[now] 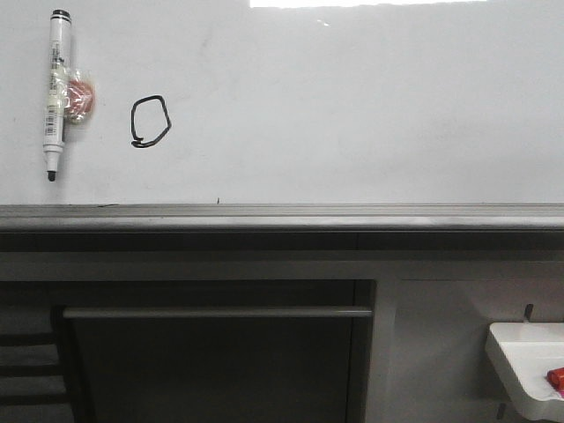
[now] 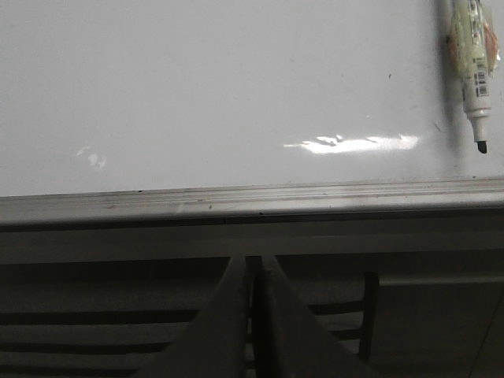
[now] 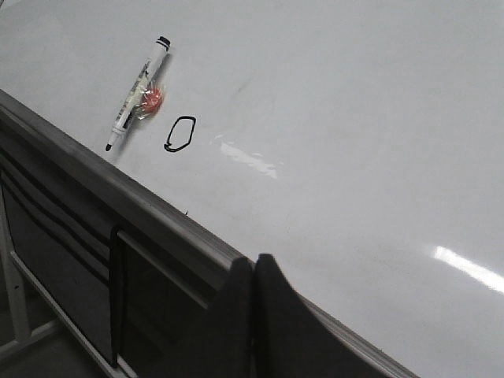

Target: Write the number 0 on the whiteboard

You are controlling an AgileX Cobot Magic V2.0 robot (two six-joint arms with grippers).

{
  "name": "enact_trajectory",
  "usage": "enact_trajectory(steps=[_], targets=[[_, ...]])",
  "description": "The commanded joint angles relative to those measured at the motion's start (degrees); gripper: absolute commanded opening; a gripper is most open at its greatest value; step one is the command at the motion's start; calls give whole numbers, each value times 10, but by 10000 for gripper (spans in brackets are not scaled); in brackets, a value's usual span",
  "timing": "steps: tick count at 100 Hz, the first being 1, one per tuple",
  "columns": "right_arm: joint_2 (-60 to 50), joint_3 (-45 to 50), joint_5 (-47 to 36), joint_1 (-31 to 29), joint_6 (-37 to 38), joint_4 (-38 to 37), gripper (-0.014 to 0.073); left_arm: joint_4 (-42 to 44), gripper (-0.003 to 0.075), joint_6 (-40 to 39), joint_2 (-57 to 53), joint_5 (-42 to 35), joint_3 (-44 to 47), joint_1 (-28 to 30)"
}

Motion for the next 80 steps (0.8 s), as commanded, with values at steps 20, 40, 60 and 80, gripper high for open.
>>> enact_trajectory(steps=[20,40,60,80], targets=[[0,-15,-45,-3,-4,-6,-56,2,-20,-3,-15,-6,6,0],[0,-15,-45,-3,-4,-6,-55,-3,-20,-3,-15,-7,6,0],[0,-15,-45,-3,-4,-6,-55,-3,-20,-3,-15,-7,6,0],[0,-15,-45,-3,-4,-6,-56,-3,-20,-3,-15,-7,6,0]])
